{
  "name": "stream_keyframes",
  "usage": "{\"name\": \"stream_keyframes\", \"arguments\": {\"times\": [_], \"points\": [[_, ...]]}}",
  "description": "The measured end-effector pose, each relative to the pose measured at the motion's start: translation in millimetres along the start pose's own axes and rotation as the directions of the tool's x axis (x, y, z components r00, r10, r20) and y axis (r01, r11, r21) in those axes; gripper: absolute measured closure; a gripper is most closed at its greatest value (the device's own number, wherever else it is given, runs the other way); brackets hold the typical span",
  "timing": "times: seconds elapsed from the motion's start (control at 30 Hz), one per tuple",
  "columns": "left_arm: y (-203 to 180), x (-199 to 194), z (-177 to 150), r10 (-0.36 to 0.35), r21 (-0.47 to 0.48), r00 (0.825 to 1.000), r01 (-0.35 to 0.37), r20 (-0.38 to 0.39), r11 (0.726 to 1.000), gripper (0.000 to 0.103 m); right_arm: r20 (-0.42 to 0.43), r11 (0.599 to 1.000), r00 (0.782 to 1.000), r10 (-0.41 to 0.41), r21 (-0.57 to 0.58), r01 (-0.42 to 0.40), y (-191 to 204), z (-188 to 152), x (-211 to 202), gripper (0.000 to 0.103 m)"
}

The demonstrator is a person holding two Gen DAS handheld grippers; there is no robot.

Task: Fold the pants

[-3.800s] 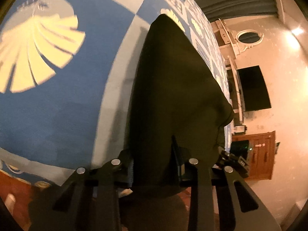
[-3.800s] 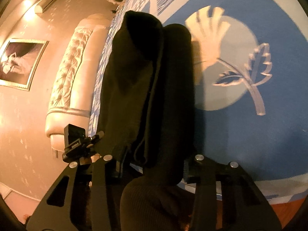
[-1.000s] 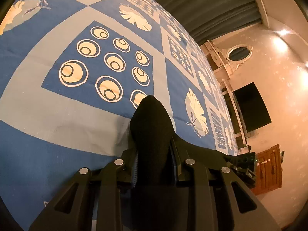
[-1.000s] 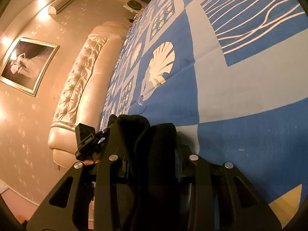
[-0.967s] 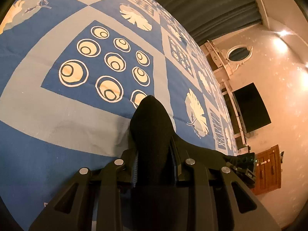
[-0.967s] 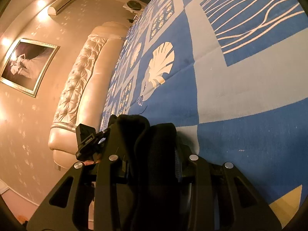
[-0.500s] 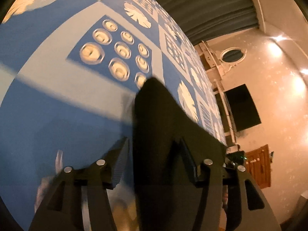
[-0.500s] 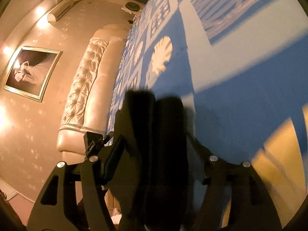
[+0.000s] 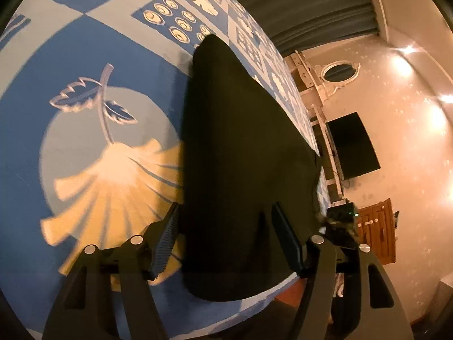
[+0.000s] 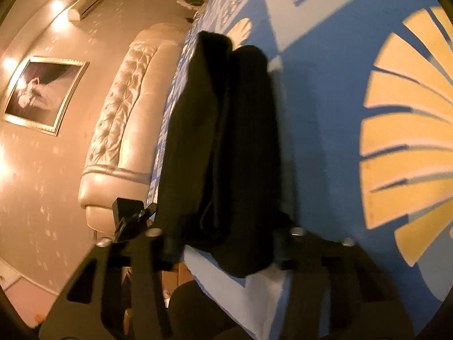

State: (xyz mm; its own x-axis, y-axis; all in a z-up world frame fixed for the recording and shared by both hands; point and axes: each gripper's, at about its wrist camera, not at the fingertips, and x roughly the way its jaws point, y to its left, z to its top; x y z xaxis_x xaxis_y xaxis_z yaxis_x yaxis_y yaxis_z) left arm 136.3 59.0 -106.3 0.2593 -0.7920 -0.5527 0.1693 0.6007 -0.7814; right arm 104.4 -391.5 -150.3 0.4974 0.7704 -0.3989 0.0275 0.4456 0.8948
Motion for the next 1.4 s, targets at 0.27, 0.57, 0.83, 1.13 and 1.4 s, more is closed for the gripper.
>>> {"name": "stream_keyframes", "arguments": {"times": [0.27,0.57,0.83,1.13,1.4], "points": [[-9.4,2.8,-2.9,0.05,-0.004,0.999,-0.05,0.019,0.999,0.07,0.037,0.998,0.998,0.052,0.017,-0.053,3.9,-11.6,-4.9,0.073],[1.6,12.0,1.1,0.01,0.027,1.0,-0.011,0.027,1.0,0.07,0.038,0.996,0.996,0.078,0.036,-0.079,-10.1,-11.5,-2.7,0.075],[5.2,3.5,-6.0,-0.032,0.019,0.999,0.031,0.02,0.999,0.064,0.044,0.994,0.995,0.088,0.054,-0.09,-16.6,-13.5,-7.0,0.074],[-3.3,-19.2,-19.6,0.066,0.051,0.995,-0.07,0.076,0.996,0.039,0.085,0.991,0.993,0.088,0.098,-0.096,-26.9,-26.1,-30.1,0.07],[-8.1,-31.9,-31.1,0.211,0.083,0.968,-0.224,0.136,0.971,0.027,0.168,0.983,0.981,0.093,0.143,-0.118,-45.6,-50.4,-69.1,0.07]]}}
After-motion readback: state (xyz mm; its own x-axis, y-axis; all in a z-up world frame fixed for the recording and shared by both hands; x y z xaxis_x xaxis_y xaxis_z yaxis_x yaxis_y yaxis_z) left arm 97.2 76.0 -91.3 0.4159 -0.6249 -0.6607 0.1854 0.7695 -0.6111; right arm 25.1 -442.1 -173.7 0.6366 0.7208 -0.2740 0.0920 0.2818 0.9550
